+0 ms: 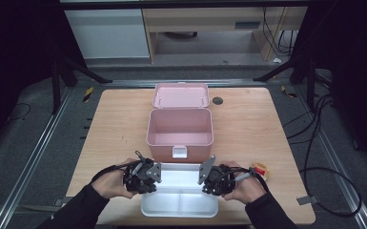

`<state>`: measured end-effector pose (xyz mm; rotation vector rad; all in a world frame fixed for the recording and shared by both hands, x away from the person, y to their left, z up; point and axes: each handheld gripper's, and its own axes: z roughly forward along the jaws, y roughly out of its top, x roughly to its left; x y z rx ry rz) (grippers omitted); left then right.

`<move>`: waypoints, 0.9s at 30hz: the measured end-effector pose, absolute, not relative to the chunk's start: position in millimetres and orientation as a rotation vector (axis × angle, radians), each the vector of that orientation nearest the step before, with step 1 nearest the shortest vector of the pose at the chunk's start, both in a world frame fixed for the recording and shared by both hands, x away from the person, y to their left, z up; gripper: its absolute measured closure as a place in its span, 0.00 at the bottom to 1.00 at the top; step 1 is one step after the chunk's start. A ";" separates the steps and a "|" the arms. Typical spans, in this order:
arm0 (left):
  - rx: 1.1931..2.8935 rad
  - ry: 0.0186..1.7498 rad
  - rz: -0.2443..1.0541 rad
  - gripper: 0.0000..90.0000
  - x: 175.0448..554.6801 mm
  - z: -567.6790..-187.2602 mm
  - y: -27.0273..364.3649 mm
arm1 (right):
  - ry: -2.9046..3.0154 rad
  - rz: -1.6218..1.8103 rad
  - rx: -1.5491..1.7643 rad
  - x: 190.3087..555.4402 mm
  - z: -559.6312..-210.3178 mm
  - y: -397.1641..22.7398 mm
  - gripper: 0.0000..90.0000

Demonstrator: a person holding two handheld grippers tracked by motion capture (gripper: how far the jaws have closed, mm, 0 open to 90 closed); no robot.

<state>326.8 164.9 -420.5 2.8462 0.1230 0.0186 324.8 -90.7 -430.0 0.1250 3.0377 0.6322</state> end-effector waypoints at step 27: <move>2.700 0.313 0.102 0.68 341.0 -445.4 184.0 | 2.919 0.805 0.375 338.2 -457.9 -91.1 0.72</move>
